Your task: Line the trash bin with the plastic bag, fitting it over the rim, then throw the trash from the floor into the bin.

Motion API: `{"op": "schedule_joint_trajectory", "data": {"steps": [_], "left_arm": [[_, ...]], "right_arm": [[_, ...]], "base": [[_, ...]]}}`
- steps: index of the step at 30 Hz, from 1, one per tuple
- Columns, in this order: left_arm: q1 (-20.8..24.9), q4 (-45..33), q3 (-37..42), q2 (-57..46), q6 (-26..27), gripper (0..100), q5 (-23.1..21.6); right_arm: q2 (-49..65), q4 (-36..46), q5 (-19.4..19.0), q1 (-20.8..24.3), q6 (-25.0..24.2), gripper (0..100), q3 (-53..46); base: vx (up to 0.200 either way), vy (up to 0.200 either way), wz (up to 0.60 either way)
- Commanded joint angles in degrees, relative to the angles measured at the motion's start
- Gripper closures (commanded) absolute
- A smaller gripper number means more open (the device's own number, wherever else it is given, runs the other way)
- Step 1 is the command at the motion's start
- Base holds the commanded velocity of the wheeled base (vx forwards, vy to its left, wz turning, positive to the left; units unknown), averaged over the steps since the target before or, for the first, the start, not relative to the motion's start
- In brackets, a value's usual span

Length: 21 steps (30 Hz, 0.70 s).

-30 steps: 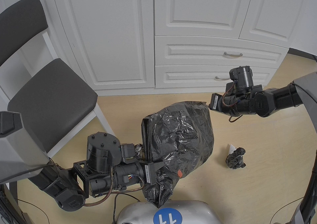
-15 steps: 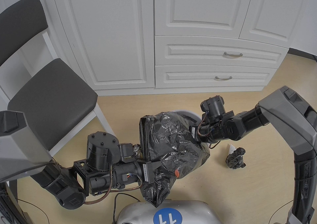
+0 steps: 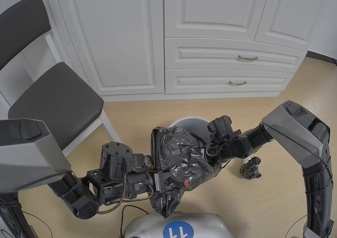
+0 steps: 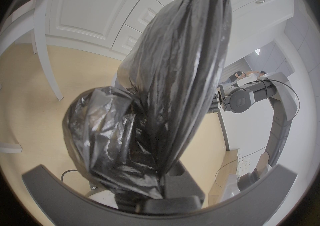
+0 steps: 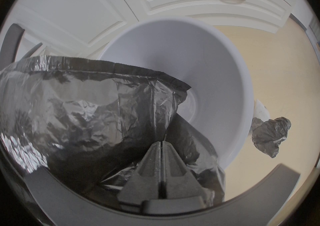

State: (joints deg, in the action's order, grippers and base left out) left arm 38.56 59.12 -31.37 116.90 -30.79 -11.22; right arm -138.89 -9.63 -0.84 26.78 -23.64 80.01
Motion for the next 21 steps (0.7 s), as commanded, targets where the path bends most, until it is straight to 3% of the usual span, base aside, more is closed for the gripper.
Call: {"op": "schedule_joint_trajectory", "data": {"steps": [1, 6, 21], "left_arm": [[-0.4, 0.0, -3.0, 3.0, -0.6, 100, 0.3], [-1.0, 0.0, -6.1, 2.9, -3.0, 100, 0.6], [-1.6, 0.0, -6.3, 2.9, -3.5, 100, 0.6]], "right_arm": [[-0.1, -0.1, 0.1, -1.6, -1.8, 100, 2.2], [1.3, -0.1, 0.1, -3.3, -3.3, 100, 3.3], [1.5, -0.2, 0.1, -3.1, -3.9, 100, 3.8]], "base": [[0.0, 0.0, 0.0], [0.0, 0.0, 0.0], [0.0, 0.0, 0.0]]}}
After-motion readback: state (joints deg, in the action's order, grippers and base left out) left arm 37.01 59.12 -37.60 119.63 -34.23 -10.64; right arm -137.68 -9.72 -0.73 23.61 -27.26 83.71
